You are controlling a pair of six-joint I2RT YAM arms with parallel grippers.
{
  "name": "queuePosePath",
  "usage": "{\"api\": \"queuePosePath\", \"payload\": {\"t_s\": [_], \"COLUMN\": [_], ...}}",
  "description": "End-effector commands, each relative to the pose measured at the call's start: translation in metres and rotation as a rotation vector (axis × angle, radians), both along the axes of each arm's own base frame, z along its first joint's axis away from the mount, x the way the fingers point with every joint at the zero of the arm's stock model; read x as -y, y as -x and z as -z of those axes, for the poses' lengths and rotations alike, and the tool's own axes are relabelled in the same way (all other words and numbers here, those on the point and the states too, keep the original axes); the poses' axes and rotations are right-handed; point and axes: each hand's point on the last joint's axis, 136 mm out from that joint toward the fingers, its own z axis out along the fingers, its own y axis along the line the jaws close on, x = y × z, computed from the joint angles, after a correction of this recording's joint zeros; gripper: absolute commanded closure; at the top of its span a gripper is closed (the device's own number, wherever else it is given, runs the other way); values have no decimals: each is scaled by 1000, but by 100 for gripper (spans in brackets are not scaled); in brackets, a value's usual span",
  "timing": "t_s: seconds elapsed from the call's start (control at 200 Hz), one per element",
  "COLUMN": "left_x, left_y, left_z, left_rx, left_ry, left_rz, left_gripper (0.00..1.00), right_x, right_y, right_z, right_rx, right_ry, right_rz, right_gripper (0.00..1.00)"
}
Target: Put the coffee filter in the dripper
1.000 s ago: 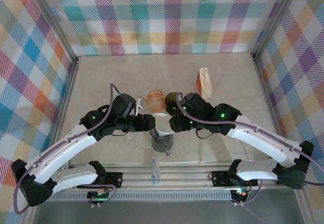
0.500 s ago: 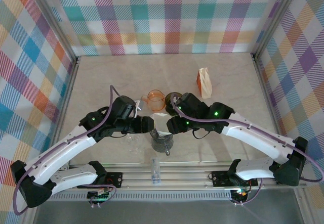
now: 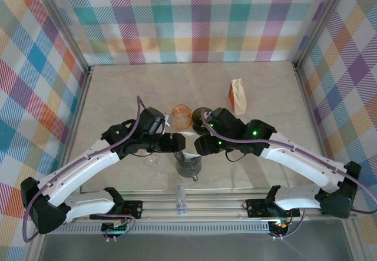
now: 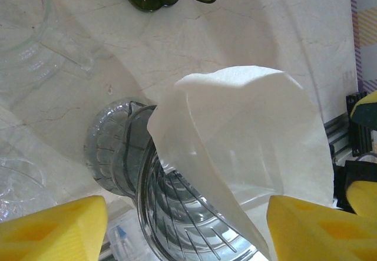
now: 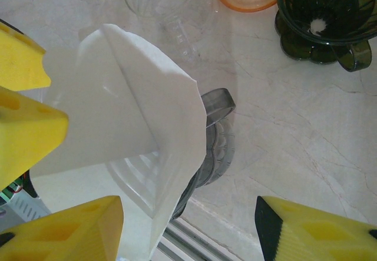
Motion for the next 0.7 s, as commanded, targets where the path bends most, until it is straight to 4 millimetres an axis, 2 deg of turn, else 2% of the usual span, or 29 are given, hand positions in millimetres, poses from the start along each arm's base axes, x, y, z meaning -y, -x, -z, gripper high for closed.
{"api": "queuePosePath", "payload": {"t_s": [0.0, 0.14, 0.32, 0.545, 0.7], "left_x": [2, -4, -7, -11, -10], "left_y": [6, 12, 16, 17, 16], "left_z": [-7, -5, 4, 10, 15], "left_rx": [18, 16, 1, 5, 1], "left_ry": [20, 20, 21, 16, 11], "left_rz": [30, 25, 21, 10, 9], "left_gripper": [35, 36, 48, 48, 48], "right_x": [6, 3, -6, -12, -14], "right_y": [-1, 0, 0, 0, -1], "right_z": [-8, -4, 0, 3, 8], "right_rx": [18, 6, -14, -32, -43], "right_ry": [-14, -11, -11, -14, 0], "right_rz": [13, 2, -22, -36, -40], "right_gripper": [38, 44, 51, 55, 62]}}
